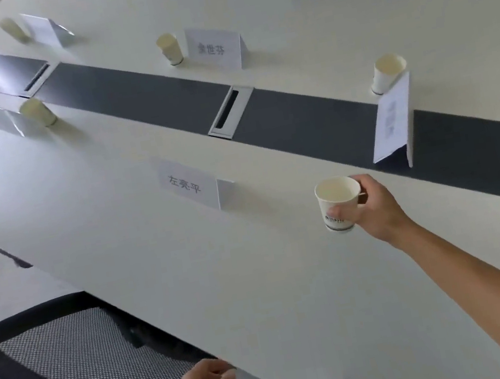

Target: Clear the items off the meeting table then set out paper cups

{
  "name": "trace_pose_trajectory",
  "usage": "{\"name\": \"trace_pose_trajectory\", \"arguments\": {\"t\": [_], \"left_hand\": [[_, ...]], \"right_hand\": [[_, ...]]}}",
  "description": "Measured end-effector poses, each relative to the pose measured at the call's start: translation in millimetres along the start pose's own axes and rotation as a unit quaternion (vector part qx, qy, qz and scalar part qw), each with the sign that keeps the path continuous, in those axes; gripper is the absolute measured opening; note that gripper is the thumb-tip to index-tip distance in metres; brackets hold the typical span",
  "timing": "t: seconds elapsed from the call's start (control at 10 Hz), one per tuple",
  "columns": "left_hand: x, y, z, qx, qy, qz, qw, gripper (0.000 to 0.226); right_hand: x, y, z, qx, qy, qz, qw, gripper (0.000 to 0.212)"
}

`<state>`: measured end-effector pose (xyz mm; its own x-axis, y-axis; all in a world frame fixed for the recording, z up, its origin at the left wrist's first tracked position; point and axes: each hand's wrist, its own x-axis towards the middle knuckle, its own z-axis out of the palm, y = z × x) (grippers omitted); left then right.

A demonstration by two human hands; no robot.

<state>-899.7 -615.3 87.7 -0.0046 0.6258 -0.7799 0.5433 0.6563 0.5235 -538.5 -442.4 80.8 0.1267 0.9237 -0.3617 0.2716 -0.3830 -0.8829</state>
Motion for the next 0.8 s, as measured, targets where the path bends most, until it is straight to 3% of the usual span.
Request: {"name": "trace_pose_trajectory", "arguments": {"t": [0.2,0.5,0.6,0.8], "left_hand": [[30.3,-13.9,8.1,0.059,-0.054,-0.036,0.996,0.037],[57.7,-20.7,15.6,0.073,-0.038,-0.032,0.996,0.023],[59.5,-21.9,14.6,0.079,-0.028,-0.015,0.996,0.021],[51.1,-20.5,20.9,0.063,-0.002,0.013,0.998,0.019]], "right_hand": [[65.8,1.5,46.4,-0.044,0.065,-0.024,0.997,0.062],[100.2,28.0,72.8,-0.086,0.084,0.002,0.993,0.068],[103.3,28.8,74.5,-0.098,0.073,0.004,0.993,0.070],[82.2,24.0,60.3,-0.153,0.013,0.022,0.988,0.095]]}}
